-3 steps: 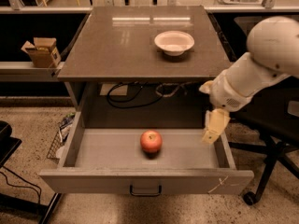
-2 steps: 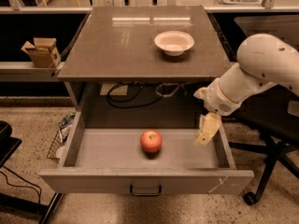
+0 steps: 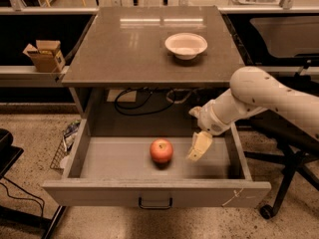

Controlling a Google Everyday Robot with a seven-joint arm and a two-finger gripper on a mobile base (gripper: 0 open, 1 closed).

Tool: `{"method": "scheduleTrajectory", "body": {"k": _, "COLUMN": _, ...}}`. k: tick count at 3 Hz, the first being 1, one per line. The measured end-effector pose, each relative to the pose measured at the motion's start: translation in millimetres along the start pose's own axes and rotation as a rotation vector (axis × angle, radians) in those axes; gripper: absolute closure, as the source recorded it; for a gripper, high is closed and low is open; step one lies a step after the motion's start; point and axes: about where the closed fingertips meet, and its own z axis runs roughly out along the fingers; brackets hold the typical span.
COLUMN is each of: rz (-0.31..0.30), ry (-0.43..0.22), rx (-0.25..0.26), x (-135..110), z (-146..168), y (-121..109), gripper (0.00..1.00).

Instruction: Pick apple from top drawer and place on counter

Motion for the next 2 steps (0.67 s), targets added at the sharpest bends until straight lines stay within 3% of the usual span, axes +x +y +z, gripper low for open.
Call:
{"method": "scheduleTrajectory", "body": {"k": 1, "rz": 0.005, "ry": -0.096, "rx": -0.031, "x": -12, "z": 45, "y": 5, "gripper": 0.0}}
{"method": "scheduleTrajectory", "body": {"k": 2, "rz": 0.02, "ry": -0.154, "rx": -0.051, "x": -17, "z": 68, "y": 13, "gripper": 0.0}}
